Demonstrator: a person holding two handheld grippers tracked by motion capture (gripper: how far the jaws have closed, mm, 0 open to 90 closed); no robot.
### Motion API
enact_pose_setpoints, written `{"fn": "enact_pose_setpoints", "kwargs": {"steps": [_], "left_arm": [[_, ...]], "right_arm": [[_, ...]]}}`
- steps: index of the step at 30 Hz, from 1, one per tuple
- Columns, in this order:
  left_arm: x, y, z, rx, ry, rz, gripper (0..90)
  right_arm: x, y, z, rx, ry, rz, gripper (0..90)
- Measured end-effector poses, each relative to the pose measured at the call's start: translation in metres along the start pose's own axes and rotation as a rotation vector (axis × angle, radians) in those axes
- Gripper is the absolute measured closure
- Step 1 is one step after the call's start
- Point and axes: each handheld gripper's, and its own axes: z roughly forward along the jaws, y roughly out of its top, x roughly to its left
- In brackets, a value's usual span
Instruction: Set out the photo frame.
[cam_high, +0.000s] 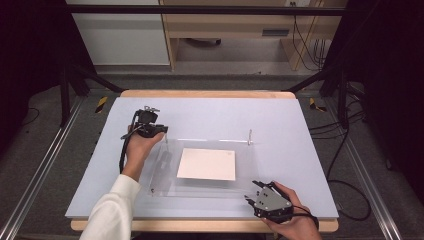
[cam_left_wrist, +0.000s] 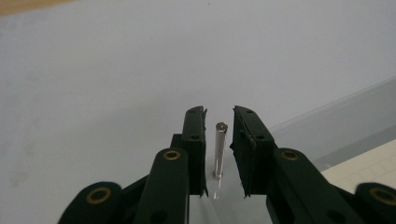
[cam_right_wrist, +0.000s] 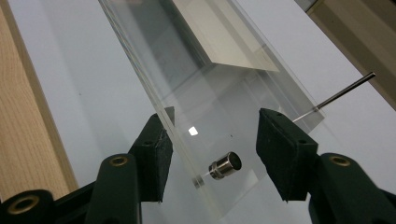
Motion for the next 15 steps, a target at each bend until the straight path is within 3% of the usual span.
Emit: {"fn": "enact_pose_setpoints", "kwargs": {"steps": [4,9,12,15], "left_arm": [[-0.003,-0.002,-0.017,-0.039,0.006,0.024,68.8],[-0.008,-0.008,-0.038,-0.093,0.031,0.092,57.5],[-0.009,-0.011,-0.05,-0.122,0.027,0.115,50.3],[-0.011,-0.015,-0.062,-0.155,-0.003,0.107,39.7]], "right_arm": [[-0.001,0.002,-0.001,-0.002,-0.001,0.0,47.8],[-0.008,0.008,-0.006,-0.018,0.003,0.016,50.1],[-0.013,0.013,-0.009,-0.024,0.005,0.028,51.9],[-0.019,0.02,-0.012,-0.027,0.011,0.039,53.4]]}}
